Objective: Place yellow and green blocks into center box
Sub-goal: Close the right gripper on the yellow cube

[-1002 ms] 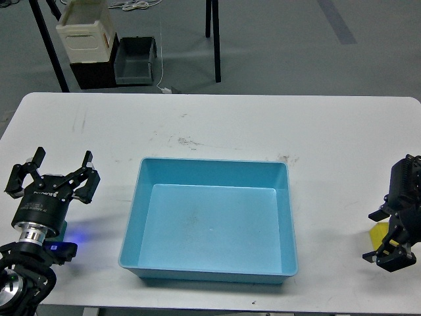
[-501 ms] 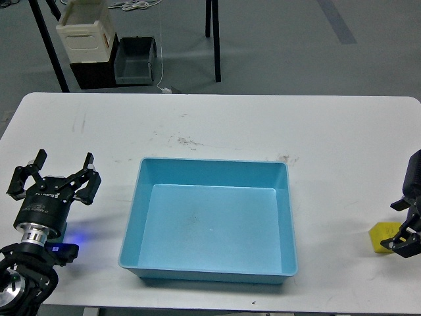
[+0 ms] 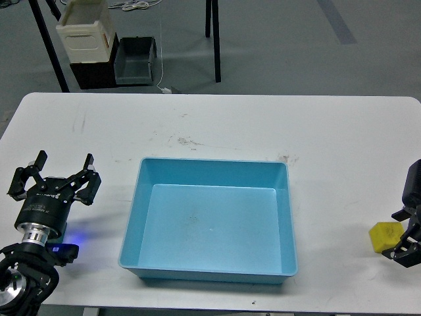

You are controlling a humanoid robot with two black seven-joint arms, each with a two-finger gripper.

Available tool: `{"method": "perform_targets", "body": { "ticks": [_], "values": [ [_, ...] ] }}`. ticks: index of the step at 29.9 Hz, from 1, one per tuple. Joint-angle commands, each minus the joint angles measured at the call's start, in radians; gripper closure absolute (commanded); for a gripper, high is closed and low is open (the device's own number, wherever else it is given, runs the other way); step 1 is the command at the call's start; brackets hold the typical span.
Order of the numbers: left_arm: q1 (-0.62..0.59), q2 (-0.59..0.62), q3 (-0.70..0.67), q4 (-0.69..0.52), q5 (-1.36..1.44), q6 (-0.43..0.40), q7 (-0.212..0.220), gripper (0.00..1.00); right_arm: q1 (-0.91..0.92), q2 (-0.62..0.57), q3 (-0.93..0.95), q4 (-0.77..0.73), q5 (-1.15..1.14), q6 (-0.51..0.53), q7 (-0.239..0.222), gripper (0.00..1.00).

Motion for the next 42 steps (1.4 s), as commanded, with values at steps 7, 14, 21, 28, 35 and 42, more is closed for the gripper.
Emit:
{"method": "perform_targets", "body": {
  "ticks": [7, 14, 21, 28, 35, 42],
  "values": [
    [0.0, 0.0, -0.002, 0.005, 0.0, -0.001, 0.0, 0.0, -0.024, 0.072, 0.002, -0.089, 0.0, -0.003, 0.0, 0.04],
    [-0.005, 0.0, -0.006, 0.005, 0.0, -0.001, 0.0, 0.0, -0.034, 0.101, 0.004, -0.118, 0.0, -0.026, 0.0, 0.11],
    [-0.006, 0.0, -0.006, 0.011, -0.002, -0.001, 0.0, 0.0, -0.047, 0.1, 0.001, -0.117, 0.0, -0.092, 0.0, 0.44],
    [-0.008, 0.0, -0.008, 0.011, -0.002, 0.0, 0.0, 0.0, -0.044, 0.098, -0.001, -0.112, 0.0, -0.09, 0.0, 0.51],
    [-0.008, 0.0, -0.006, 0.011, -0.002, 0.0, 0.0, 0.0, -0.037, 0.098, -0.011, -0.109, 0.0, -0.09, 0.0, 0.77],
    [-0.008, 0.0, -0.006, 0.011, -0.002, 0.0, 0.0, 0.0, 0.049, 0.094, 0.002, -0.12, 0.0, -0.093, 0.0, 0.89]
  ]
}}
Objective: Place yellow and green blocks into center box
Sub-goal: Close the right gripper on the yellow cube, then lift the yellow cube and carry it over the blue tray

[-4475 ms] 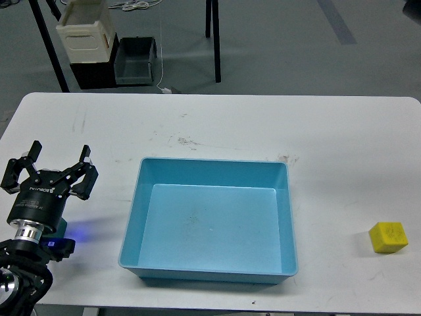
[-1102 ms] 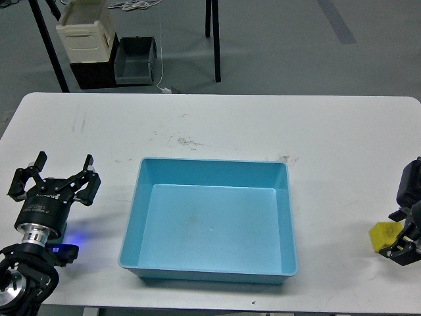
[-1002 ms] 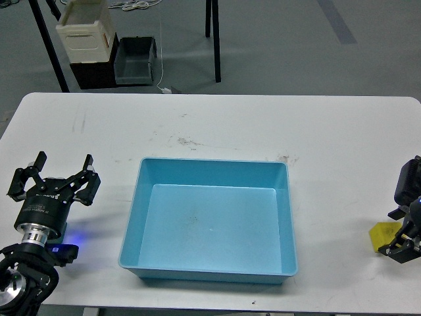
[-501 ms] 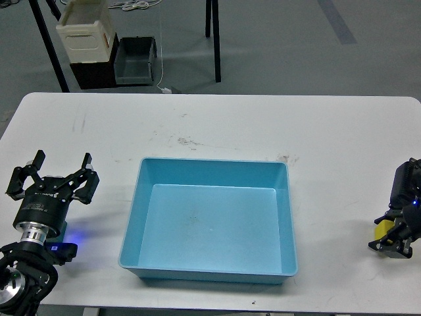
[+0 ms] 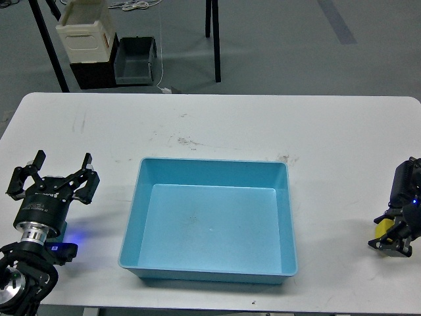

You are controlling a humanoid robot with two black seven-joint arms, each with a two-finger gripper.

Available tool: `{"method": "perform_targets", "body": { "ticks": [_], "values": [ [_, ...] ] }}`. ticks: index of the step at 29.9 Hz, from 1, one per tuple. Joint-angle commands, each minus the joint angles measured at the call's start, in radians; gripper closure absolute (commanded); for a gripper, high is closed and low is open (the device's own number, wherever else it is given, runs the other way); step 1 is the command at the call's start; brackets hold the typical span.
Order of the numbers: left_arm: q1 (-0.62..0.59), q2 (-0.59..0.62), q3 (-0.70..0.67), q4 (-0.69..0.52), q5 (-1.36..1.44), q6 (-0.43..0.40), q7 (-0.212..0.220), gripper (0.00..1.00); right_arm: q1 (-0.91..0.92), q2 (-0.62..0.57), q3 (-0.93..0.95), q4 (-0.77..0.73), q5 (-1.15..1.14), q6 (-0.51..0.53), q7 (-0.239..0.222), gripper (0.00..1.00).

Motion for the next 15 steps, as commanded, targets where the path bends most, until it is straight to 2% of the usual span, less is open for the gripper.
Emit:
{"method": "perform_targets", "body": {
  "ticks": [1, 7, 15],
  "values": [
    [0.0, 0.0, -0.001, 0.0, 0.0, 0.0, 0.0, 0.0, 0.083, -0.006, 0.007, -0.015, 0.0, -0.001, 0.0, 0.89],
    [-0.008, 0.0, 0.002, 0.0, 0.0, 0.002, 0.0, 0.0, 0.253, 0.009, 0.038, -0.078, 0.0, -0.001, 0.0, 0.9],
    [-0.021, 0.002, -0.001, 0.0, 0.0, 0.002, 0.0, 0.0, 0.45, 0.238, 0.062, -0.109, 0.045, 0.014, 0.0, 0.92]
  ]
}}
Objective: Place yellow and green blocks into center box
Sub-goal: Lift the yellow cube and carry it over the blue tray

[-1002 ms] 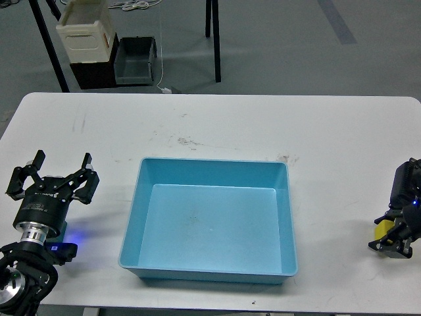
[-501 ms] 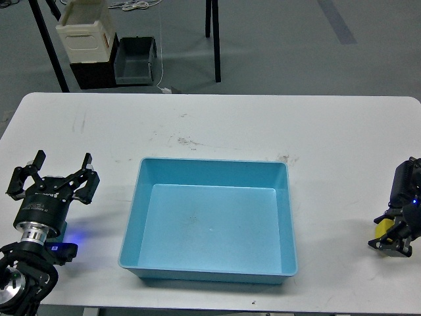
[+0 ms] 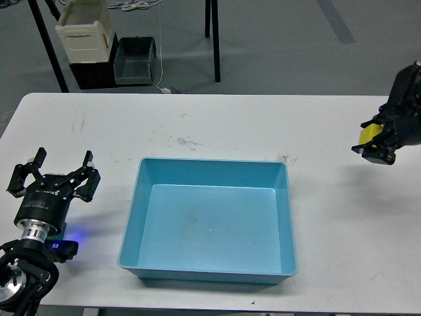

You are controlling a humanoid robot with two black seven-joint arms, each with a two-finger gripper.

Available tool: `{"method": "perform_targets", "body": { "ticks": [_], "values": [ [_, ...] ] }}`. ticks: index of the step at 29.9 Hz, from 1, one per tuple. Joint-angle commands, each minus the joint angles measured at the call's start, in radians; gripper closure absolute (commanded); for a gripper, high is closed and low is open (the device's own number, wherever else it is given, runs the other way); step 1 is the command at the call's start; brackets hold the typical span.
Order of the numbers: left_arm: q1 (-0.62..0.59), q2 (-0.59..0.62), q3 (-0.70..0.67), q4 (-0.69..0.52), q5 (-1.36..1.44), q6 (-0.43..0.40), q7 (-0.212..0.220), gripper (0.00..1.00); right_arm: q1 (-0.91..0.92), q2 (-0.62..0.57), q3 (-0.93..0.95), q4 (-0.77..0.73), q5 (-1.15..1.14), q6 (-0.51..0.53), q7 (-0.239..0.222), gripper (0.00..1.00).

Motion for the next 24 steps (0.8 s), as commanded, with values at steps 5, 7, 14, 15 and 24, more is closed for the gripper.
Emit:
{"method": "perform_targets", "body": {
  "ticks": [5, 7, 14, 15, 24],
  "values": [
    [-0.006, 0.003, -0.009, 0.001, 0.0, 0.0, 0.0, 0.0, 0.115, 0.261, 0.002, -0.018, 0.072, 0.059, 0.0, 0.92],
    [-0.013, 0.001, -0.011, 0.001, 0.0, 0.0, 0.0, 0.0, 0.143, 0.325, -0.007, -0.018, 0.082, 0.08, 0.0, 0.92],
    [-0.019, 0.001, -0.012, 0.001, 0.0, 0.001, 0.0, 0.0, 0.241, 0.473, -0.018, -0.01, 0.156, 0.1, 0.0, 0.92],
    [-0.019, 0.001, -0.012, 0.001, 0.0, 0.001, 0.0, 0.0, 0.249, 0.494, -0.029, -0.007, 0.161, 0.1, 0.0, 0.92],
    [-0.035, 0.003, -0.015, 0.001, 0.0, 0.001, 0.0, 0.0, 0.261, 0.646, -0.13, 0.004, 0.162, 0.1, 0.0, 0.92]
  ]
}}
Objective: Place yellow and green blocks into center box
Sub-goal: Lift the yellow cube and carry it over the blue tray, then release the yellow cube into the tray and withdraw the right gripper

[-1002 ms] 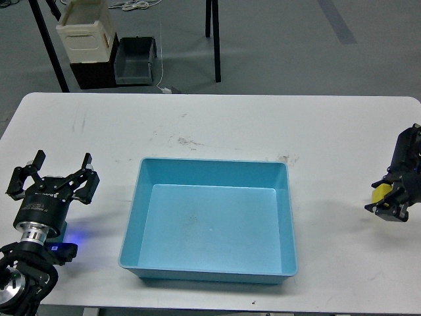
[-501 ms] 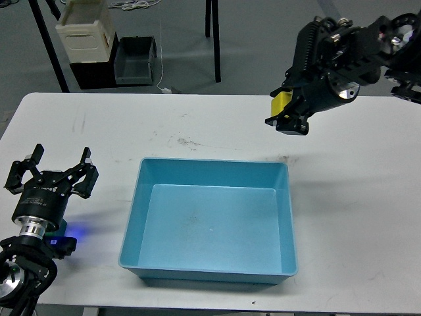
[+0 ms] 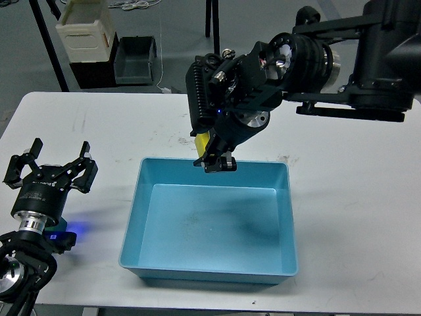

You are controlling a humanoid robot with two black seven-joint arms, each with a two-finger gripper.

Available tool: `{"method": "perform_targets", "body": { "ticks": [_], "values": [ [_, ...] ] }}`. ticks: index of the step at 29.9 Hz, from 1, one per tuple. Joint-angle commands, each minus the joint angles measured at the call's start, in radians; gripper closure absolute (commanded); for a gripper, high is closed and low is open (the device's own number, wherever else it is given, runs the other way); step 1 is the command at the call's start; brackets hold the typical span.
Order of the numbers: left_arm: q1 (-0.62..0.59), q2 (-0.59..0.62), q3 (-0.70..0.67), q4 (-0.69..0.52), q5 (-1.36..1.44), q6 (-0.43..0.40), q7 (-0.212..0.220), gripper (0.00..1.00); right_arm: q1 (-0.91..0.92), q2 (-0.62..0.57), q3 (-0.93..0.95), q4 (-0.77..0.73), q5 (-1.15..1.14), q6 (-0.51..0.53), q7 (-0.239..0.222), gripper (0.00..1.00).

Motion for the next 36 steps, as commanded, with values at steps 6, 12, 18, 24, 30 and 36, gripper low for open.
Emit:
{"method": "perform_targets", "body": {
  "ticks": [6, 12, 18, 24, 30, 36],
  "values": [
    [-0.026, 0.003, -0.015, 0.008, 0.001, 0.0, 0.0, 0.0, -0.022, 0.118, -0.101, 0.004, 0.001, 0.0, 0.0, 0.92],
    [-0.065, 0.012, -0.032, 0.035, 0.0, 0.0, 0.0, 0.0, -0.077, 0.133, -0.175, 0.002, -0.009, 0.0, 0.0, 0.88],
    [-0.078, 0.031, -0.041, 0.037, 0.0, 0.002, 0.0, 0.0, -0.146, 0.131, -0.207, -0.007, -0.007, 0.0, 0.0, 0.62],
    [-0.106, 0.058, -0.038, 0.049, 0.001, 0.006, 0.014, 0.0, -0.154, 0.121, -0.204, -0.012, 0.007, 0.0, 0.0, 0.21],
    [-0.138, 0.149, -0.027, 0.06, 0.009, 0.009, 0.031, 0.0, -0.153, 0.11, -0.201, -0.032, 0.131, -0.002, 0.0, 0.01],
    [-0.196, 0.222, -0.027, 0.084, 0.009, 0.073, 0.145, 0.0, -0.159, 0.03, -0.065, -0.11, 0.168, -0.017, 0.0, 0.01]
  ]
}}
